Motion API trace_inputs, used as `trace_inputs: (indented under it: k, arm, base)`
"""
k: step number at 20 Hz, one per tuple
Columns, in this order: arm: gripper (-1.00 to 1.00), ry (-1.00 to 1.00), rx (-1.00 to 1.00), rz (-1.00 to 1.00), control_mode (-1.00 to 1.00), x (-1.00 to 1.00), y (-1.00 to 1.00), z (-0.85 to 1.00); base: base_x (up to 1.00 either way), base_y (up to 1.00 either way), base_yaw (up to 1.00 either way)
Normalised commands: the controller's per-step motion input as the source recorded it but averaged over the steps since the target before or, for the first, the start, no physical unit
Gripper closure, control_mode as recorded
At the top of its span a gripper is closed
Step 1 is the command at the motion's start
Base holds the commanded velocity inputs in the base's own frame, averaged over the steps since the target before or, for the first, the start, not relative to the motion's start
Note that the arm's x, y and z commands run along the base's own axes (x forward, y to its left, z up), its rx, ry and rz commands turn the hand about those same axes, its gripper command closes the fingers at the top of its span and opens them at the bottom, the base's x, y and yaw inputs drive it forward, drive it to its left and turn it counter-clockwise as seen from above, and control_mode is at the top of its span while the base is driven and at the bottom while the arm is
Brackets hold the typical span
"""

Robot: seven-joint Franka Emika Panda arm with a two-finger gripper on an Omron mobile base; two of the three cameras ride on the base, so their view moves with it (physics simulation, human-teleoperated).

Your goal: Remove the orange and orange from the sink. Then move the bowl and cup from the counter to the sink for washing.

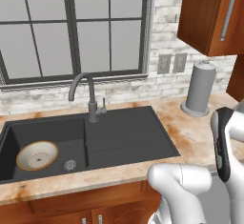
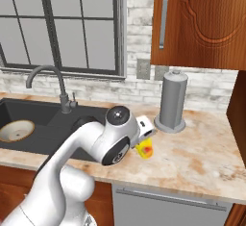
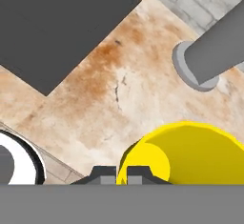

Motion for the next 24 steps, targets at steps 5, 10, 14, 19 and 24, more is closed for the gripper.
trace_inputs:
  k: [5,10,14,19,24]
  arm:
    - [1.0,-0.02,-0.03,0.31,-1.0,-0.12,0.53,0.14]
    - [1.0,0.0,-0.08,0.3,-1.0,-0.07,0.57,0.15]
    - [1.0,0.01,-0.09,0.28,-1.0,0.0,0.64,0.17]
    - [1.0,0.02,-0.09,0.27,-1.0,0.0,0.6,0.24]
    - [1.0,0.03,-0.03,0.22,-1.0,0.0,0.6,0.26]
  base:
    - [0.0,0.0,0.0]
    - [0.0,0.0,0.0]
    - [0.0,0.0,0.0]
    - [0.0,0.0,0.0]
    - [0.0,0.0,0.0]
